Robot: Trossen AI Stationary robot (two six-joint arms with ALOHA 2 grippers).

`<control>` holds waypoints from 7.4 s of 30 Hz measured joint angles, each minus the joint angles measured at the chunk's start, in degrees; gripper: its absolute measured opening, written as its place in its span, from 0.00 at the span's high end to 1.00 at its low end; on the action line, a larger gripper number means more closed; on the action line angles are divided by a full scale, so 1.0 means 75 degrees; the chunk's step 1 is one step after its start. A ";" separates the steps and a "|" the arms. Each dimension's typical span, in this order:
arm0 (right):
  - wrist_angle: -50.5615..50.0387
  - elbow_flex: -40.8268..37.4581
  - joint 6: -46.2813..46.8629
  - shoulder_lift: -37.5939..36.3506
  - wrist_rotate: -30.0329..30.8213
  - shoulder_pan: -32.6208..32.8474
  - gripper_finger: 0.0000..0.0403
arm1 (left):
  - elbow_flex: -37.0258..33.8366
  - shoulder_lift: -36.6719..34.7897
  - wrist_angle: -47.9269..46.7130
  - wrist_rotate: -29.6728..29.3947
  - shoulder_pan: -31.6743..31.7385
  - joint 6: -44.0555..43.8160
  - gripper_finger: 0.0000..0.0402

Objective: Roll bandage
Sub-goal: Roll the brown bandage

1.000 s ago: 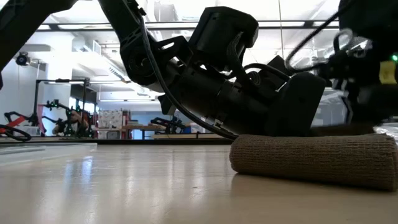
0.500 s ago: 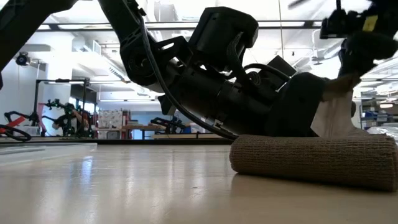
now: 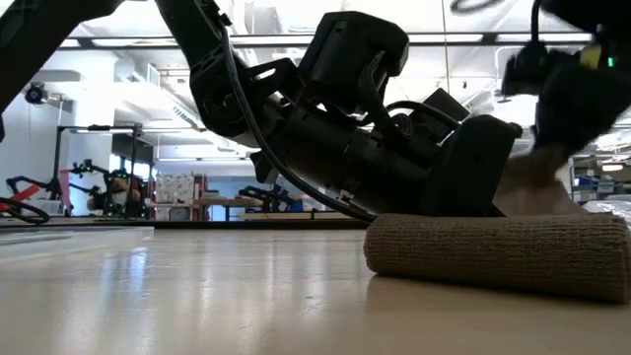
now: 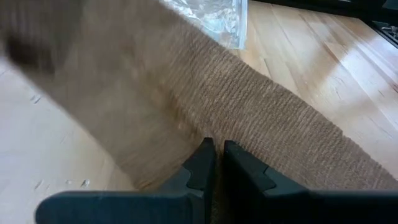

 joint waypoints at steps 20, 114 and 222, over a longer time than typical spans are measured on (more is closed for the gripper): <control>-0.3368 0.1960 -0.1683 0.1414 0.0774 -0.0005 0.42 | -0.0009 0.0000 0.0047 0.0000 0.0000 0.0000 0.92; -0.1036 0.0587 -0.1841 0.1085 -0.3155 -0.3201 0.36 | -0.0012 0.0000 0.0112 0.0061 0.0000 0.0029 0.92; -0.4430 0.2445 -0.0615 -0.1889 -0.3496 -0.4530 1.00 | -0.0071 -0.1680 -0.3768 0.0292 -0.0479 0.1703 0.92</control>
